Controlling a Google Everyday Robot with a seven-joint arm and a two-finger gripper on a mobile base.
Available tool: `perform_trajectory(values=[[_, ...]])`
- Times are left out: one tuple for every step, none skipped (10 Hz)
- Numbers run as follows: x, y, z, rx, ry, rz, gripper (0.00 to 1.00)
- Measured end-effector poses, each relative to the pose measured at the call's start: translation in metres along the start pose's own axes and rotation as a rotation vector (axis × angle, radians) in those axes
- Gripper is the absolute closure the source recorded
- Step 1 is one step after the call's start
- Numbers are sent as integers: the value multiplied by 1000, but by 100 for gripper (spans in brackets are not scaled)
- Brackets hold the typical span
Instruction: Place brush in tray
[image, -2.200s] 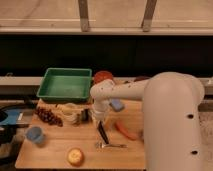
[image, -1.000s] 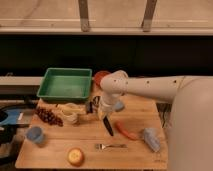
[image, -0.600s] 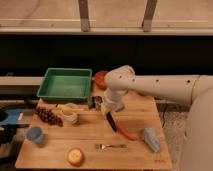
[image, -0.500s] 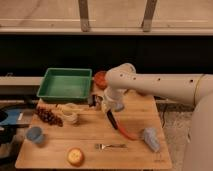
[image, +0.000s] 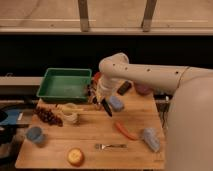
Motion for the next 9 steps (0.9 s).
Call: perform_trajectory(values=[[-13, 8, 7, -6, -3, -13, 100], [-26, 14, 11, -11, -9, -25, 100], [-42, 20, 14, -15, -18, -38, 100], [-57, 29, 17, -19, -25, -54, 100], [-67, 37, 20, -22, -29, -69, 100], [-82, 50, 25, -33, -32, -94, 100], [-92, 57, 27, -53, -37, -113, 100], [-97, 61, 28, -70, -35, -129, 100], [-101, 65, 26, -84, -38, -142, 100]])
